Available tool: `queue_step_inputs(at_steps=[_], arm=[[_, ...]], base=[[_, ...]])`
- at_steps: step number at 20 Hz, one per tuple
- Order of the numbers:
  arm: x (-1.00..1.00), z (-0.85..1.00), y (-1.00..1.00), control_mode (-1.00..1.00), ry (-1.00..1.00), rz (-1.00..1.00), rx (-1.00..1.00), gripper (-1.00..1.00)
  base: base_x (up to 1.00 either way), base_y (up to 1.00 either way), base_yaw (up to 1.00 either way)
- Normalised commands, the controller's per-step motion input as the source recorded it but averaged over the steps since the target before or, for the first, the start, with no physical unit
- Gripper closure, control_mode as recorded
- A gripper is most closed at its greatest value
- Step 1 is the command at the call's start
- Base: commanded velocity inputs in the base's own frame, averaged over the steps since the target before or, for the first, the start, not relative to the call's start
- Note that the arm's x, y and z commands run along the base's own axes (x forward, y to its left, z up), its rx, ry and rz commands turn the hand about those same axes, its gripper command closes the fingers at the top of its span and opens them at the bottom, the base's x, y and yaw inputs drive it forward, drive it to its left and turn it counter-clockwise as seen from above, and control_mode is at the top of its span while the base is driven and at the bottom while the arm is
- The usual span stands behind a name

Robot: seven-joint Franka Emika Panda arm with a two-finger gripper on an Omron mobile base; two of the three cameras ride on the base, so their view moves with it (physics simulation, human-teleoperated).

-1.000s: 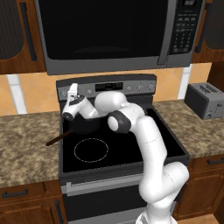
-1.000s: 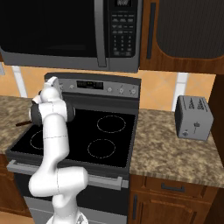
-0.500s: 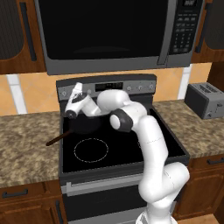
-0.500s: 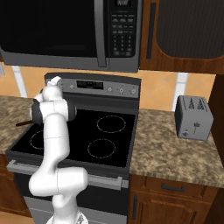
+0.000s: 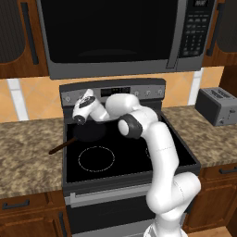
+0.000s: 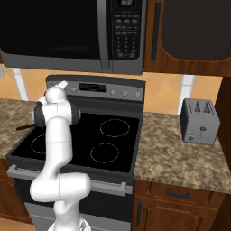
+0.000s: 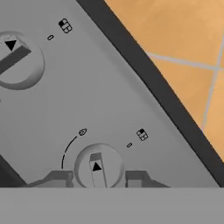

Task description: Turn off the rear left burner of the stove.

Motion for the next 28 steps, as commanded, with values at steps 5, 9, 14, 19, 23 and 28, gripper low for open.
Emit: queue_step_inputs(at_steps=[5, 9, 14, 19, 23, 28], arm=[[0.00, 0.09, -0.06, -1.00, -0.08, 0.02, 0.47, 1.00], [0.00, 0.12, -0.06, -1.00, -0.06, 0.00, 0.47, 1.00], [0.00, 0.12, -0.04, -1.00, -0.05, 0.00, 0.47, 1.00], [0.00, 0.11, -0.03, -1.00, -0.04, 0.00, 0.49, 1.00], [0.02, 0.12, -0.03, -1.00, -0.03, 0.00, 0.49, 1.00], [0.02, 0.15, -0.03, -1.00, -0.02, 0.00, 0.49, 1.00]], base=[[0.00, 0.00, 0.00], [0.00, 0.00, 0.00], [0.00, 0.00, 0.00], [0.00, 0.00, 0.00], [0.00, 0.00, 0.00], [0.00, 0.00, 0.00]])
